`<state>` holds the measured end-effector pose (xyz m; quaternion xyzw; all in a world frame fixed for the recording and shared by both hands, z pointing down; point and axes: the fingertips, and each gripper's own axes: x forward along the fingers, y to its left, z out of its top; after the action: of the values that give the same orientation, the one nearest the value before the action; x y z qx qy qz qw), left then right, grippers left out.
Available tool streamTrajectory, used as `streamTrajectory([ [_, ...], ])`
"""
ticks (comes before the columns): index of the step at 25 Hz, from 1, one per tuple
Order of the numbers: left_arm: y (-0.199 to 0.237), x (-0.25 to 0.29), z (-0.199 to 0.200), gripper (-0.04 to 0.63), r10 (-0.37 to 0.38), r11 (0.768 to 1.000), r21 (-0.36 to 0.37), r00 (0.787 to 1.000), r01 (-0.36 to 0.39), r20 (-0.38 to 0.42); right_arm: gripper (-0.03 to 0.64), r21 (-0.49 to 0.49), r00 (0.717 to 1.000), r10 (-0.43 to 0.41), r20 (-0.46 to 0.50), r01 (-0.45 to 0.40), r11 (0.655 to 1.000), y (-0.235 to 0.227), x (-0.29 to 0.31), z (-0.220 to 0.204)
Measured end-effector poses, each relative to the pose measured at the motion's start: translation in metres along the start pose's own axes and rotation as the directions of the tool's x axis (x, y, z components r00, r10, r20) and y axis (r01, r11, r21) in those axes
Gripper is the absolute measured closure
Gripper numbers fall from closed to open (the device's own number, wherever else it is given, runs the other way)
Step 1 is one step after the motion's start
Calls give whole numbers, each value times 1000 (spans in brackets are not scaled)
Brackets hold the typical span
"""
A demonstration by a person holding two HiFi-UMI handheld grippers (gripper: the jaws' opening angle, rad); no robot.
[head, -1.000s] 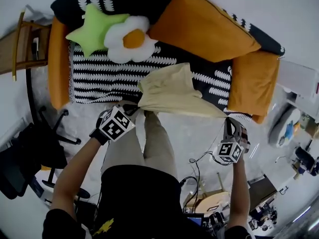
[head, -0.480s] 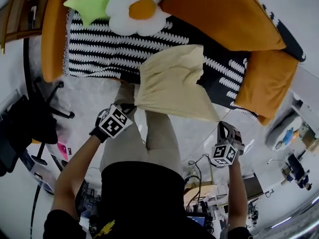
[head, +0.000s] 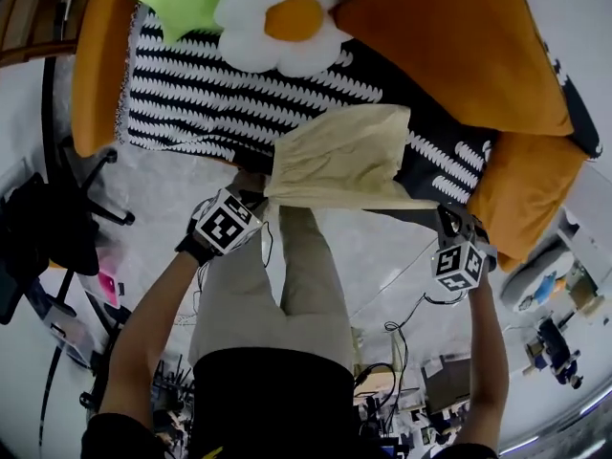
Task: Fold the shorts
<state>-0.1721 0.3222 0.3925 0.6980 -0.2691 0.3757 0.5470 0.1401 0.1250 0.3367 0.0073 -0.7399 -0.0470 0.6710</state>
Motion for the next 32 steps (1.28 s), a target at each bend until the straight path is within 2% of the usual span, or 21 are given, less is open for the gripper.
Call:
streamTrajectory([
  [3,76,29,29,571,68,997,-44,997,-66,40,588,-27,1000,-19,-7,19,999,-56,83,32],
  [6,148,58,52,563,164,975,-164,984,-151,70,583,-74,995,-100,-11,99,992,-115,175,65],
  [7,167,64,58,528,217,960,-195,974,-202,59,547,-79,991,-130,-23,128,989,-133,197,74],
  [8,181,67,62,500,275,943,-206,961,-261,42,480,-80,988,-152,-41,148,986,-147,212,81],
  [9,191,68,65,500,326,928,-198,945,-314,28,468,-77,985,-164,-56,160,984,-156,222,86],
  [12,192,70,71,491,401,908,-154,915,-390,49,468,-96,982,-178,-62,171,981,-155,230,94],
  [15,174,62,76,491,400,914,-114,911,-389,102,468,-104,979,-204,-2,203,974,-140,215,95],
  [17,157,52,88,494,399,917,-63,904,-394,154,468,-22,975,-220,41,221,975,-131,196,82],
  [18,150,46,97,512,417,907,-23,889,-421,187,468,41,973,-225,60,223,974,-125,184,73],
  [20,138,35,109,569,463,867,80,855,-492,236,468,171,968,-237,87,220,961,-111,162,56],
  [21,132,30,112,569,470,850,135,848,-510,246,468,235,965,-244,93,216,948,-103,153,48],
  [22,126,27,116,569,464,838,188,850,-512,248,469,307,964,-249,89,211,928,-94,149,36],
  [24,117,21,128,569,431,823,283,866,-492,252,485,481,968,-248,44,197,854,-70,153,4],
  [26,104,17,148,577,398,802,357,874,-479,277,491,645,972,-234,-12,186,741,-40,159,-34],
  [29,90,19,173,583,371,762,449,883,-467,289,600,822,969,-245,-36,168,544,4,153,-64],
  [32,85,24,199,583,281,699,617,932,-362,228,600,941,966,-253,-51,131,311,64,138,-48],
])
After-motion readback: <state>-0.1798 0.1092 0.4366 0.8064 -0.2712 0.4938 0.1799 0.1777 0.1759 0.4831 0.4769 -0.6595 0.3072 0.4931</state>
